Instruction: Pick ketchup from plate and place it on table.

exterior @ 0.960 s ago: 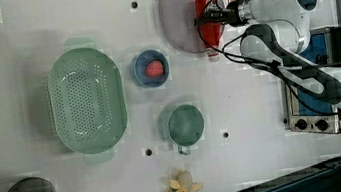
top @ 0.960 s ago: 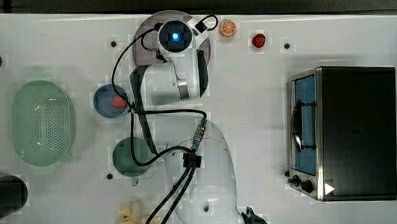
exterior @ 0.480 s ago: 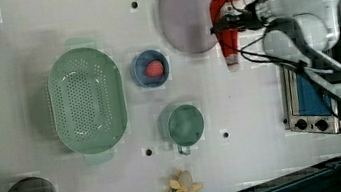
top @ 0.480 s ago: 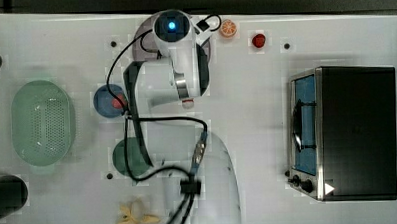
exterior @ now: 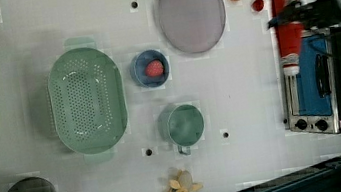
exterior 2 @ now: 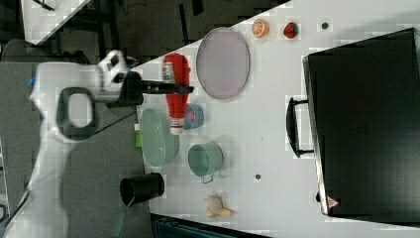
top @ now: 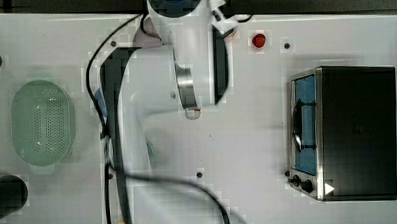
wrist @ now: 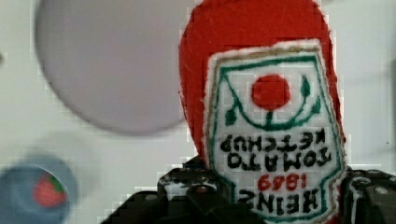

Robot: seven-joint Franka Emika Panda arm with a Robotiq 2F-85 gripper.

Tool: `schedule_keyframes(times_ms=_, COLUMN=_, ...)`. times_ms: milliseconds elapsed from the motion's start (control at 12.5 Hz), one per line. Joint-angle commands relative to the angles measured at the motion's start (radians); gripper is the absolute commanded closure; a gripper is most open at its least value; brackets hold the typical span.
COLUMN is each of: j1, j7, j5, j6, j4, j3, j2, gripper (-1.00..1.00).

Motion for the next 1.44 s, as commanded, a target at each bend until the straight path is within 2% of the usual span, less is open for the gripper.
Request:
schedule_keyframes(times_ms=80, j1=-0.034, j7=0.201, j5=-0.001, j6=-0.03, j4=-0.135, j3=-0.007, j2=-0.097, gripper=-0.2)
schedule_keyframes(times_ms=240, j1=-0.045, j7=0.216, j5=0.0, j6=0.011, j4=-0.254, j3=-0.01, j2=-0.17, gripper=-0.2)
schedule_keyframes(times_ms=560, j1=-0.061, j7=0.216, j5=0.051, j6=0.229, j4=-0.49, j3=-0.037, j2=-0.251, gripper=-0.2)
schedule_keyframes(times_ms=880, j1=-0.067, j7=0.216, j5=0.102, j6=0.454, j4=-0.652, j3=-0.053, j2=-0.205, gripper=-0.2)
schedule_keyframes(times_ms=1120, j1=-0.067, j7=0.216, j5=0.102, j6=0.608, j4=-0.728, j3=-0.056, j2=-0.144, gripper=-0.2)
schedule_keyframes(times_ms=1200, j1=-0.066, j7=0.216, j5=0.102, j6=0.631, j4=-0.744, j3=-0.056, j2=-0.124, gripper=-0.28)
schedule_keyframes(times_ms=1440, j1=-0.065, j7=0.216, j5=0.102, j6=0.684, j4=-0.767, j3=-0.056, j2=-0.103, gripper=-0.93)
